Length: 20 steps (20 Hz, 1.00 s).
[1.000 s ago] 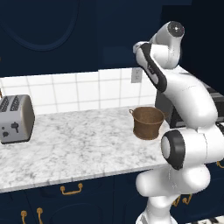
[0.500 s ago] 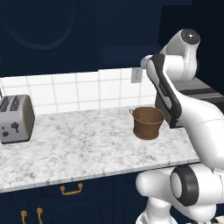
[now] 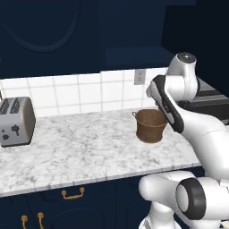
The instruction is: Open the cabinet, pick up the bread from the cabinet and place it in the basket. Then move the basket to the dining counter.
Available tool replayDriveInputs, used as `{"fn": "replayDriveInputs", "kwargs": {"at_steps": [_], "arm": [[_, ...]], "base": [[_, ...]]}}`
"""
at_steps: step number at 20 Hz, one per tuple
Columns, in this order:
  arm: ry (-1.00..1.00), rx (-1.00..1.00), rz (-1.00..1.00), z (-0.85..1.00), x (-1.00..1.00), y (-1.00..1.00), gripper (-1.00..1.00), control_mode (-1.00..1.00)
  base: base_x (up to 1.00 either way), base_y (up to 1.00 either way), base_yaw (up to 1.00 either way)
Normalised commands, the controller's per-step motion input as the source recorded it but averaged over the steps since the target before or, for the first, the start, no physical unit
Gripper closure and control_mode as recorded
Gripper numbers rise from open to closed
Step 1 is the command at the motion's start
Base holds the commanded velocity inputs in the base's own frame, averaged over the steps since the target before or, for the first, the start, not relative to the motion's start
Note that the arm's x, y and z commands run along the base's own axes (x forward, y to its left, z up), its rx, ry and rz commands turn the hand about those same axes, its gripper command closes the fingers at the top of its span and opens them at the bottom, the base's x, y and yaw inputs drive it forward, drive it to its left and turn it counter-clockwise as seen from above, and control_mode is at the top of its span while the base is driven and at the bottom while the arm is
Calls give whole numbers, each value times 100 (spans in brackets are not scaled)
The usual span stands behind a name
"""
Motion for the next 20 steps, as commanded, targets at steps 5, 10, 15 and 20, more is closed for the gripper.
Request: {"fn": "replayDriveInputs", "kwargs": {"at_steps": [5,10,15,20], "arm": [[16,0,0,-93,62,-21,100,-100],[9,0,0,-75,59,-1,100,-100],[9,0,0,-61,58,-1,100,-100],[6,0,0,-50,49,-7,100,-100]], "base": [[0,0,0],[0,0,0],[0,0,0],[0,0,0]]}}
